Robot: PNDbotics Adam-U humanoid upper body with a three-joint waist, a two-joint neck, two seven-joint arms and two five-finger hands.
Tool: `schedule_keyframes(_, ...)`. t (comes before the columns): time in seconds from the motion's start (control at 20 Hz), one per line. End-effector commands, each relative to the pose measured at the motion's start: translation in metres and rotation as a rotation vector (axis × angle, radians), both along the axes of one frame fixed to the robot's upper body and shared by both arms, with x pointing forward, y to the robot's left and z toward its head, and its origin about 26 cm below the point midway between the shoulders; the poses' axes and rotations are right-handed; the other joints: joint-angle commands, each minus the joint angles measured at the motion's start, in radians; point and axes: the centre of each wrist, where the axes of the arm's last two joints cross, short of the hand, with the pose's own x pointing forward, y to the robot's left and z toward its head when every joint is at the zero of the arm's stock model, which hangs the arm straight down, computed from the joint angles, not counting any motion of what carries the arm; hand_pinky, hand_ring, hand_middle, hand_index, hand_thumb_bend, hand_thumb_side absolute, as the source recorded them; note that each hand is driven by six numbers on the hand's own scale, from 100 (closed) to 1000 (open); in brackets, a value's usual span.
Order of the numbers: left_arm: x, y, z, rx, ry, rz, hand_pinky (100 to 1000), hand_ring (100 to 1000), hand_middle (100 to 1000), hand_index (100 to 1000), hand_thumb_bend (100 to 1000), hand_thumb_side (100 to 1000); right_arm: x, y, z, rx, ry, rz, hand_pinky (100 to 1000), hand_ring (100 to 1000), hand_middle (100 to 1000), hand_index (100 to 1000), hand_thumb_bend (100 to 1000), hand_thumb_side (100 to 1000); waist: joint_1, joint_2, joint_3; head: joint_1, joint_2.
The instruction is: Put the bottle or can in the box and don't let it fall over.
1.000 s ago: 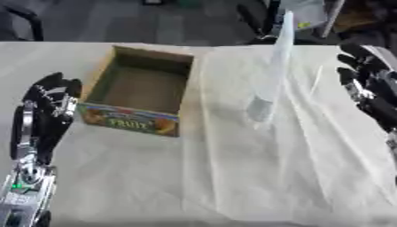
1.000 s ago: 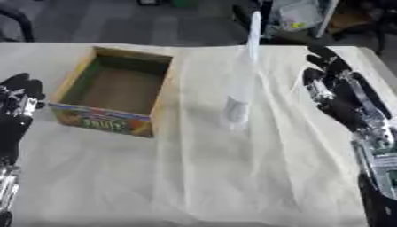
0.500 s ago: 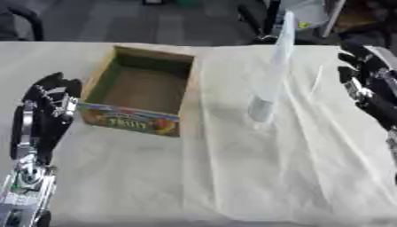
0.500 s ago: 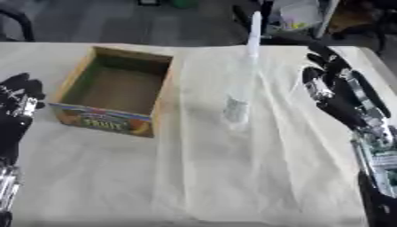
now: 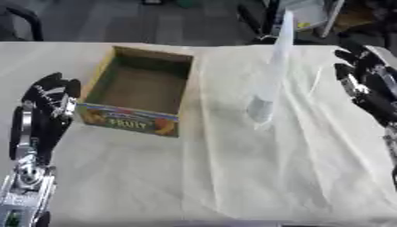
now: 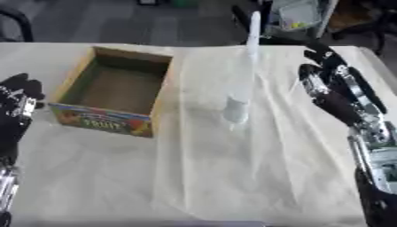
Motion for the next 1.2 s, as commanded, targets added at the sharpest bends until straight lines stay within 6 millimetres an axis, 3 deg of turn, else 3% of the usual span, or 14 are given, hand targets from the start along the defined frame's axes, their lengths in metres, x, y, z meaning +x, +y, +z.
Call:
schedule_keyframes(0.05, 0.001, -0.001, 0.007, 0.008, -0.024, -0.013, 646, 641, 687, 810, 533, 606, 0.005, 0.001, 0.010, -0.020, -0.022, -0.002, 945, 1000, 1000, 1000, 100, 573, 0.001, -0.011, 0.001, -0.003, 0.006)
schedule_keyframes(0.6, 0.000, -0.001, 0.007, 0.007, -0.023, -0.016, 646, 641, 687, 809, 533, 606, 0.021, 0.016, 0.010, -0.031, 0.000, -0.002, 943, 1000, 1000, 1000, 100, 591, 0.001, -0.008, 0.008, -0.005, 0.006)
schedule_keyframes(1.2, 0.000, -0.002, 0.006, 0.005, -0.018, -0.020, 646, 641, 687, 810, 534, 606, 0.036, 0.033, -0.003, -0.035, 0.043, -0.047, 964, 1000, 1000, 1000, 100, 614, 0.007, -0.008, 0.008, -0.014, 0.006)
